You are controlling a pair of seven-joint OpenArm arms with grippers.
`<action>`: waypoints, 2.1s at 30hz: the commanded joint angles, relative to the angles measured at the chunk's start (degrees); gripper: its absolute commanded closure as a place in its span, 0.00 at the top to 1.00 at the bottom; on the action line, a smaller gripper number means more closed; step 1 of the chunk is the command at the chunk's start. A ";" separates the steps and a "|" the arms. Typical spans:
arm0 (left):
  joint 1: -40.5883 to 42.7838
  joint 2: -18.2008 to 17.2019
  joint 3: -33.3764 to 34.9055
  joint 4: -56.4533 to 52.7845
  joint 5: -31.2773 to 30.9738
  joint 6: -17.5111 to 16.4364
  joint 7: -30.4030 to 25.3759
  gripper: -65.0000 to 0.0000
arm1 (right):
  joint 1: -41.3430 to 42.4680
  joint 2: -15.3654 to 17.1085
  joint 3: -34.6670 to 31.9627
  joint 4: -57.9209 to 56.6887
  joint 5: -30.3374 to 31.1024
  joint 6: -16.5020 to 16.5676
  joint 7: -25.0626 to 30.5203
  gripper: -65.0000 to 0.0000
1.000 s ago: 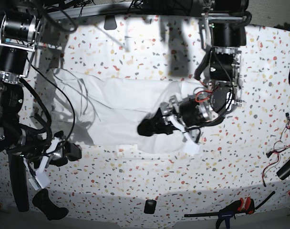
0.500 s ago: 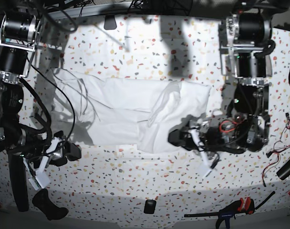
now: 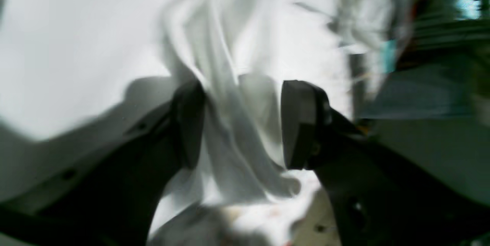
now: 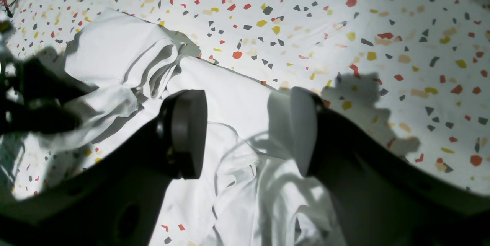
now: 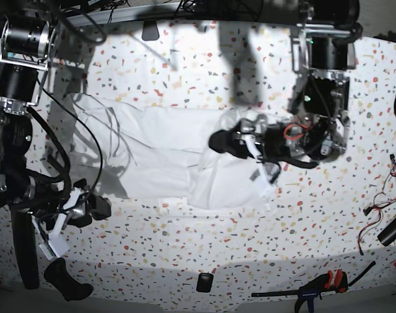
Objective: Fold the T-shirt properly
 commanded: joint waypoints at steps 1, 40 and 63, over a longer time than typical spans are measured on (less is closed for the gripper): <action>-0.83 1.42 0.17 1.18 -2.03 -0.24 -0.50 0.47 | 1.60 0.79 0.39 1.01 1.16 0.47 1.16 0.52; -5.07 1.99 3.80 1.16 16.22 -5.81 -11.98 0.48 | -0.48 4.15 11.02 -23.82 -13.84 -2.91 0.92 0.52; -5.07 1.66 3.80 1.16 16.48 -5.81 -12.37 0.48 | 5.07 3.63 12.07 -23.82 -18.03 -2.91 -0.61 0.73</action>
